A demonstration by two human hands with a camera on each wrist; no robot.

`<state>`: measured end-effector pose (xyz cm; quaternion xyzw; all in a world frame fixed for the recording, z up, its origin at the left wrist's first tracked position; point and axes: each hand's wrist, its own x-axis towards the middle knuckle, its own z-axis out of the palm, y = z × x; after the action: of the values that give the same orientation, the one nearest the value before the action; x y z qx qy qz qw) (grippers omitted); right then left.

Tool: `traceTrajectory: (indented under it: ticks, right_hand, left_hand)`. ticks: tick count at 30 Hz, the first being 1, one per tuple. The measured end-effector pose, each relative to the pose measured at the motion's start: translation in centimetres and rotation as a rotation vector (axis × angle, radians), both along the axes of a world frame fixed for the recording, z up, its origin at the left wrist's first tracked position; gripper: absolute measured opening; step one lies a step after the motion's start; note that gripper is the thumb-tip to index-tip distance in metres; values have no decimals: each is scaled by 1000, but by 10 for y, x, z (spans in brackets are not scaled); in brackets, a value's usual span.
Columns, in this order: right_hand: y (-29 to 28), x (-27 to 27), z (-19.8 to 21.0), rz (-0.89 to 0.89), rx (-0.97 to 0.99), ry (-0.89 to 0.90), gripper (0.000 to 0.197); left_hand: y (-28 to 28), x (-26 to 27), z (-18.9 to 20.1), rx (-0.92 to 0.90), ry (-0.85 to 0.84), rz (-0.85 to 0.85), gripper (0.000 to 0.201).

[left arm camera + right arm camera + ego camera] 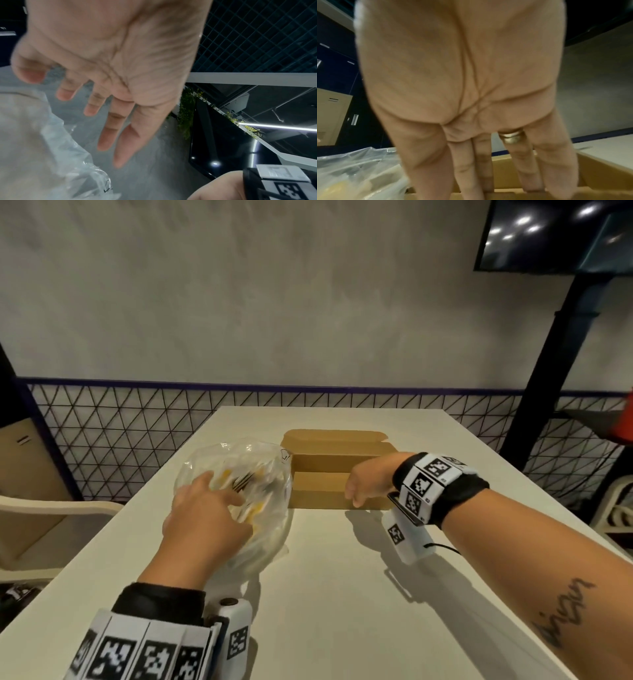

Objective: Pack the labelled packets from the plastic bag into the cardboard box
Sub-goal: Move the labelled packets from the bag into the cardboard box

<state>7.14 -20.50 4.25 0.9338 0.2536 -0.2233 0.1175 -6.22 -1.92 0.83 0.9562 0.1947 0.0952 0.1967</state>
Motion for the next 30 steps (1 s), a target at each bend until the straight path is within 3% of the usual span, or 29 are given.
traceTrajectory:
  ticks: [5, 14, 20, 24, 27, 30]
  right_hand:
    - [-15, -12, -1, 16, 71, 42, 39]
    - [-32, -31, -10, -9, 156, 121, 34]
    - [-35, -42, -13, -17, 198, 184, 34]
    - [-38, -49, -8, 14, 247, 141, 38]
    - [-41, -48, -3, -26, 484, 102, 39]
    - [-44, -45, 3, -80, 804, 78, 39]
  left_hand:
    - [-12, 5, -5, -31, -6, -147, 18]
    - [-15, 16, -5, 29, 167, -244, 31]
    - [-10, 15, 4, -14, -83, -126, 42]
    - [-9, 17, 12, -172, -327, -129, 52]
    - [-12, 19, 17, -357, -455, -169, 59]
    - [-22, 23, 21, -541, -535, -248, 50]
